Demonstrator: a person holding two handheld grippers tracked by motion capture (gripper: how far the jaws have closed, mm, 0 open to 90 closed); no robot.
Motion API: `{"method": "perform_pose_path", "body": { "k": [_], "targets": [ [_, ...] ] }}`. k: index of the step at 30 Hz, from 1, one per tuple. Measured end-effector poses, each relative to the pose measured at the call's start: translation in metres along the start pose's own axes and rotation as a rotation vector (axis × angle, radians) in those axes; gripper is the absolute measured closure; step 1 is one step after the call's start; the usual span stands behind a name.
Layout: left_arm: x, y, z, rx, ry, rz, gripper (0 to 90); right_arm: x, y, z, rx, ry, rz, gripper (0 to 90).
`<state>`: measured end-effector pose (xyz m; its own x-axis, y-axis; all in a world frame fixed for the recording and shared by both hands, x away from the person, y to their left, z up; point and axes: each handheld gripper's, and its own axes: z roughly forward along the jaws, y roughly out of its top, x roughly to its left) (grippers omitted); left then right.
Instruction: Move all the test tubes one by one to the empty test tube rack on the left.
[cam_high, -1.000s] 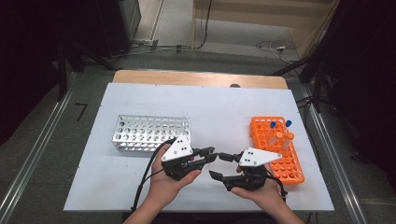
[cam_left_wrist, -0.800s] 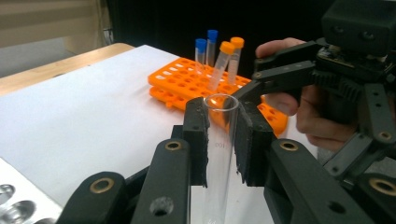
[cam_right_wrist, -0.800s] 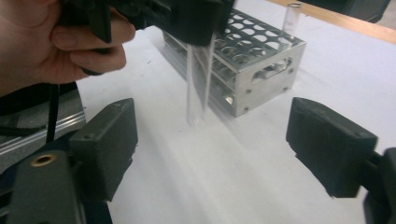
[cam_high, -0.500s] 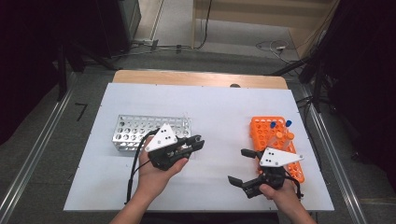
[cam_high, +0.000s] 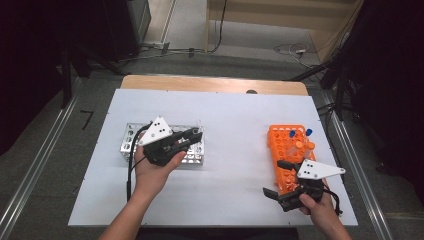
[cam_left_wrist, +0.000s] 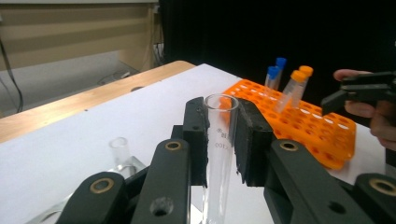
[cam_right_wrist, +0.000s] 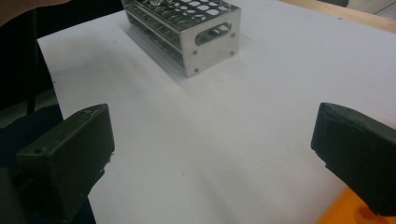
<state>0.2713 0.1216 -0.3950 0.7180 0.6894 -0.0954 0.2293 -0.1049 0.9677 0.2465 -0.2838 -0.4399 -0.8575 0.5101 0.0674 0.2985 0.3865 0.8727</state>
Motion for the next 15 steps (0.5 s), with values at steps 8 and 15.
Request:
{"method": "perform_pose_path", "body": {
  "k": [8, 15],
  "targets": [
    [0.023, 0.002, 0.003, -0.003, 0.052, -0.022, 76.4, -0.017, -0.007, -0.009, -0.031, -0.033, 0.034, 0.0],
    [0.041, 0.002, 0.011, 0.001, 0.091, -0.047, 76.5, -0.025, -0.01, -0.013, -0.047, -0.047, 0.057, 0.0]
  ]
}}
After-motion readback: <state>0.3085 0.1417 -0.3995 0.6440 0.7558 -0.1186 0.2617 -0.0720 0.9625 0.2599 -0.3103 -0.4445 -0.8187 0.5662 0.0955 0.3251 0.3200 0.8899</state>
